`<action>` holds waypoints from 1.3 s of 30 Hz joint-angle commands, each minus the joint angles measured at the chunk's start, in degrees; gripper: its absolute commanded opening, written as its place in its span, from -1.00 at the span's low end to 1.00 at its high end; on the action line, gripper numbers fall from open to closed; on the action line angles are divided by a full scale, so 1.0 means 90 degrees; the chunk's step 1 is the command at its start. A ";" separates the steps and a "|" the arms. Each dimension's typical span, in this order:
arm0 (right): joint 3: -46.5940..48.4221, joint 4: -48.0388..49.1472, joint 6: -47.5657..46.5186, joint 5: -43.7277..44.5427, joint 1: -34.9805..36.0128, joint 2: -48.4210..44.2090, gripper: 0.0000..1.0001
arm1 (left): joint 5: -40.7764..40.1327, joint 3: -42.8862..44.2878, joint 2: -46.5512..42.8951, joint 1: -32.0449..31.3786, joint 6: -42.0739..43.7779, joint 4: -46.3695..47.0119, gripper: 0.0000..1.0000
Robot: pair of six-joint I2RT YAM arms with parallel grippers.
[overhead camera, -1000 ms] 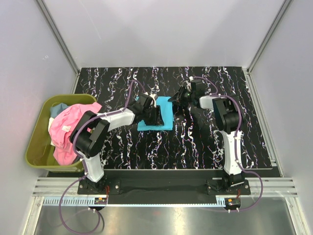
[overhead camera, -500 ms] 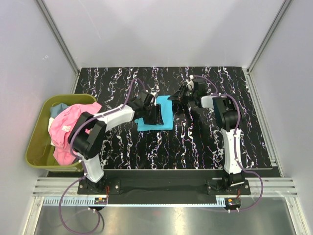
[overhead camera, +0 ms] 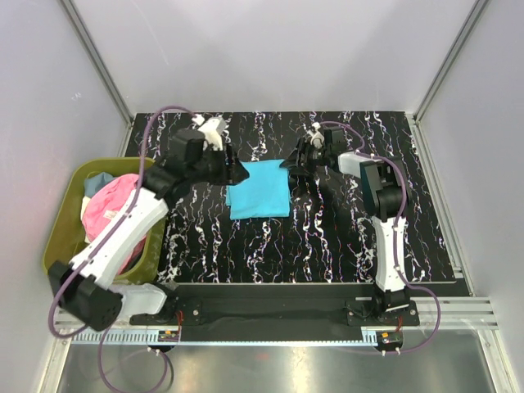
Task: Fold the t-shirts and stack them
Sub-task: Fold the tshirt, then neatly place the folded tshirt to the corner
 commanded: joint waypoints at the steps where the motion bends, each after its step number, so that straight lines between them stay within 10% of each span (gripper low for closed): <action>1: 0.0054 -0.1116 -0.0945 0.0159 -0.0028 -0.0360 0.39 | -0.0106 -0.0387 -0.0508 0.0174 0.0285 0.0038 0.12; 18: -0.0366 -0.0520 -0.1052 -0.0007 0.0226 -0.0262 0.24 | 0.0685 -0.1365 -0.0900 0.0351 0.0636 0.0771 0.15; 26: 0.0014 -0.1222 -0.1462 0.0334 0.0236 -0.0194 -0.73 | 0.0861 -0.1258 -0.0929 0.0351 0.0782 0.0654 0.16; 39: 0.1996 -0.3966 -0.3034 0.0970 -0.0750 0.0235 -1.00 | 0.1525 -0.1453 -0.0851 0.0351 0.0646 0.0928 0.16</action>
